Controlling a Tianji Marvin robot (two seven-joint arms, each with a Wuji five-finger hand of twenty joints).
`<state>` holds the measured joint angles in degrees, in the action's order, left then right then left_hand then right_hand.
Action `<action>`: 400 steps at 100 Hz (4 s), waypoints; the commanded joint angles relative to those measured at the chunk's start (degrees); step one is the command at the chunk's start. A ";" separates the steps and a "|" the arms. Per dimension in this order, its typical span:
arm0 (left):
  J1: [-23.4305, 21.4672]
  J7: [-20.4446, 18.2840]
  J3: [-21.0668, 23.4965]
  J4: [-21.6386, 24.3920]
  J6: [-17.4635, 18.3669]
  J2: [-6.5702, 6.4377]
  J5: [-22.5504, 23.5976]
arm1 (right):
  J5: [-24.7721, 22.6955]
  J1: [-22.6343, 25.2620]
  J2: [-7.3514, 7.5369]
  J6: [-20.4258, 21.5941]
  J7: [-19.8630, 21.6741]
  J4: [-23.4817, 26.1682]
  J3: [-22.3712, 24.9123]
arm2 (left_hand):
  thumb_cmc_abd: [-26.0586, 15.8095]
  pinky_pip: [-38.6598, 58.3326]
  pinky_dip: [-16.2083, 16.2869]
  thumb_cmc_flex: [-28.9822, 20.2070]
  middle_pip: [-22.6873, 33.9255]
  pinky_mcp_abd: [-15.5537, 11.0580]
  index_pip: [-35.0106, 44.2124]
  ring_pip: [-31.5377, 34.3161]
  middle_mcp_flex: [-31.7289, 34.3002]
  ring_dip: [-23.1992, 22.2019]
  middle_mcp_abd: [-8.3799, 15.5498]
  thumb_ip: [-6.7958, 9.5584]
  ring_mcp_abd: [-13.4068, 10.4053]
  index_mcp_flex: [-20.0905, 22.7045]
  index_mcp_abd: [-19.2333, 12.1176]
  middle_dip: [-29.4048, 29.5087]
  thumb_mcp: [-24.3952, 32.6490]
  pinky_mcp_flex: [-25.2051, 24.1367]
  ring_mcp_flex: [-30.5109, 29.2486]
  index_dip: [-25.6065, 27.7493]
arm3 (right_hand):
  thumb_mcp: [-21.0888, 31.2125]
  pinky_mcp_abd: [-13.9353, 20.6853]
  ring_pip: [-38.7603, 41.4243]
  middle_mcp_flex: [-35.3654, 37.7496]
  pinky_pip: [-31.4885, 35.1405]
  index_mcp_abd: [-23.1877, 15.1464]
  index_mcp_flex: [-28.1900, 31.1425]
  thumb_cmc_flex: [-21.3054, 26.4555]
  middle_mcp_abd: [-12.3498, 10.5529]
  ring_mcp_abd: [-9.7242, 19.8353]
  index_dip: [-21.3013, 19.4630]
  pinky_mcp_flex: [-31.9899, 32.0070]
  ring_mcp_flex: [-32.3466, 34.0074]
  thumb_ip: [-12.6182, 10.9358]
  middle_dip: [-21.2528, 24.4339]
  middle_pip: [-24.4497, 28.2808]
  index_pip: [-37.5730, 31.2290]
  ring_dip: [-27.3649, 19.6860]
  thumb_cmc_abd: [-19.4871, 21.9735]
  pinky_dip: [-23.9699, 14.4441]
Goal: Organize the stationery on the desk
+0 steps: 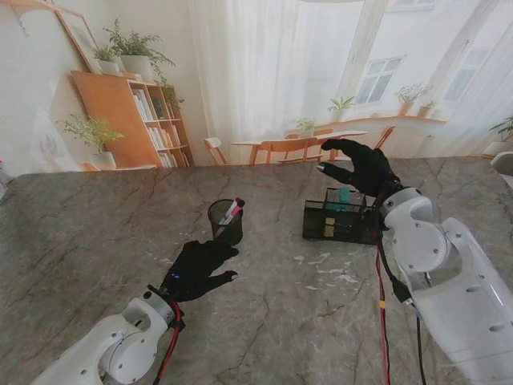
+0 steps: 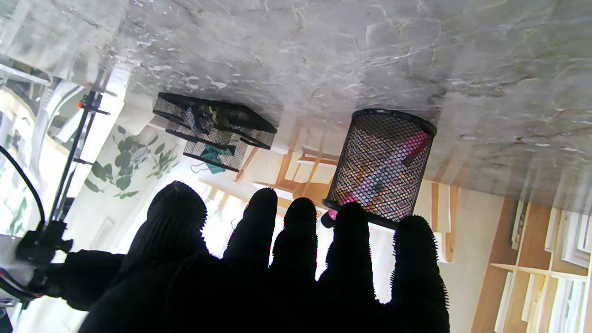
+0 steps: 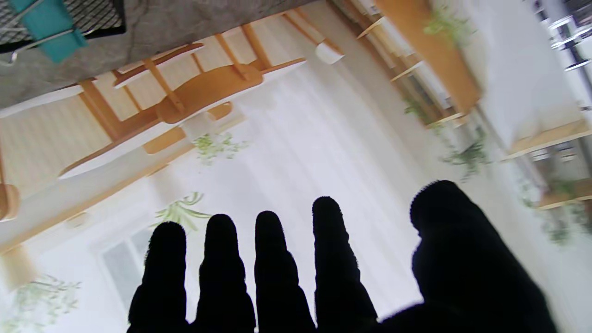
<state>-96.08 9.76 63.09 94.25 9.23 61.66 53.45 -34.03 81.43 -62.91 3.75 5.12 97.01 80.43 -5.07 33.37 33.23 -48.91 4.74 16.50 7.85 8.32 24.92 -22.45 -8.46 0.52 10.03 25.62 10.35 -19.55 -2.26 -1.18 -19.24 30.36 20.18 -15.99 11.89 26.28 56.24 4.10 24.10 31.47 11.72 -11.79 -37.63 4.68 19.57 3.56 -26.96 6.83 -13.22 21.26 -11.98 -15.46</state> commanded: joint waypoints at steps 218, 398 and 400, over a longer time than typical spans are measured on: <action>33.87 -21.63 -16.78 -13.24 -21.24 0.40 -8.55 | 3.64 13.47 -3.51 -1.44 -19.11 -7.54 -12.41 | 6.37 0.43 -4.11 14.35 -3.90 11.92 -9.37 -1.39 -19.50 1.94 -7.71 -2.51 5.85 -17.70 15.11 1.23 0.28 -3.41 14.41 -16.91 | 6.41 1.06 8.69 9.88 4.15 -1.52 4.99 -0.06 -2.37 3.86 -2.41 -12.00 7.70 -1.17 -3.66 3.29 -3.02 7.25 -8.57 -15.47; 38.72 -23.25 -22.13 -22.86 -22.64 2.30 -22.27 | 5.27 11.27 -3.94 -4.11 -19.04 -9.26 -14.19 | 24.02 39.64 -5.08 -25.03 6.73 -9.38 18.81 26.88 31.72 -16.45 0.40 -4.50 -2.24 17.76 -7.10 -25.01 10.81 47.88 -35.53 12.23 | 4.49 0.48 11.87 11.88 5.98 -0.43 6.93 1.97 -1.80 3.82 -2.87 -12.32 8.63 -1.43 -4.81 4.35 -3.90 7.68 -6.74 -15.09; 38.54 -23.17 -21.93 -22.73 -22.56 2.25 -22.08 | 5.29 11.26 -3.94 -4.12 -19.02 -9.26 -14.20 | 24.24 39.92 -5.25 -25.04 6.50 -10.66 19.55 27.69 32.75 -16.79 0.33 -4.56 -2.88 18.13 -6.83 -25.64 11.58 48.60 -36.39 11.87 | 4.46 0.49 11.89 11.89 5.99 -0.48 6.84 1.97 -1.77 3.80 -2.86 -12.32 8.65 -1.43 -4.82 4.35 -3.87 7.68 -6.75 -15.07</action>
<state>-56.33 -12.98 41.22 72.01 -13.62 64.11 30.76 -28.87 92.55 -66.66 -0.30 -14.61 87.78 66.25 18.99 70.05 29.92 -62.79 11.58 10.88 23.75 32.89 53.31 -37.53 -8.19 -0.37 9.43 37.72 7.11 -42.13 -3.93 43.93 -52.52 41.98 25.91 -15.76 23.34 37.57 60.80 3.57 29.94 33.35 10.07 -9.11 -39.05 -7.69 27.95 3.55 -31.05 9.84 -16.29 28.30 -19.86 -29.75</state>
